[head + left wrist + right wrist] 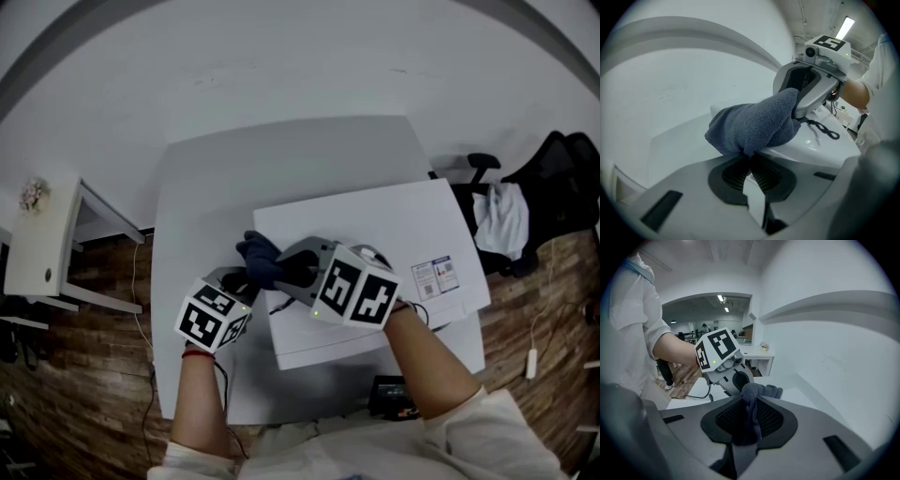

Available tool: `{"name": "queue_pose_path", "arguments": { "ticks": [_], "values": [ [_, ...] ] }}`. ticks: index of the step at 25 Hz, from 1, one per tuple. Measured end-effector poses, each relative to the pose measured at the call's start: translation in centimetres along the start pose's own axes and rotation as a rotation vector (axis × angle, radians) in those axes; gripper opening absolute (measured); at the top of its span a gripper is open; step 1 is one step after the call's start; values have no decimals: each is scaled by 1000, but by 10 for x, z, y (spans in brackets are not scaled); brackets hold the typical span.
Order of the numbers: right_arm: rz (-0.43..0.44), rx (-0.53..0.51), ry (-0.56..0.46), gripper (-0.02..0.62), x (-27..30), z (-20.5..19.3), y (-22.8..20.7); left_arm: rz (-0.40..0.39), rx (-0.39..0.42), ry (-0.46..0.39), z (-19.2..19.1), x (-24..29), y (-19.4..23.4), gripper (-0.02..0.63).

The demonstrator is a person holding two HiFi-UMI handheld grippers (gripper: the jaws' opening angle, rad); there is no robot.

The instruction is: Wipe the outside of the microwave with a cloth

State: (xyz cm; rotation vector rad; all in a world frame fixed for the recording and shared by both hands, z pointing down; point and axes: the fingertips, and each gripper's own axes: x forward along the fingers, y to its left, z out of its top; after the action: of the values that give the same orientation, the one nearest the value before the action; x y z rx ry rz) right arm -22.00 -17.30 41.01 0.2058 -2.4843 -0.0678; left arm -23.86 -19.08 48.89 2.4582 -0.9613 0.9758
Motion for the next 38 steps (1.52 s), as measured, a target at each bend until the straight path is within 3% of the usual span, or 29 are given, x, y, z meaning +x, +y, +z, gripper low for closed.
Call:
{"name": "queue_pose_path", "arguments": {
  "ticks": [10, 17, 21, 28, 38],
  "values": [
    [104, -139, 35, 89, -29, -12, 59, 52, 59, 91, -23, -34, -53, 15],
    [193, -218, 64, 89, -53, -27, 96, 53, 44, 150, -38, -64, -97, 15],
    [216, -254, 98, 89, -73, -43, 106, 96, 85, 175, -29, -85, -117, 15],
    [143, -243, 174, 89, -119, -82, 92, 84, 217, 176, 19, -67, -163, 15],
    [-24, -100, 254, 89, -187, -141, 43, -59, 430, 179, 92, 3, -199, 15]
  ]
}}
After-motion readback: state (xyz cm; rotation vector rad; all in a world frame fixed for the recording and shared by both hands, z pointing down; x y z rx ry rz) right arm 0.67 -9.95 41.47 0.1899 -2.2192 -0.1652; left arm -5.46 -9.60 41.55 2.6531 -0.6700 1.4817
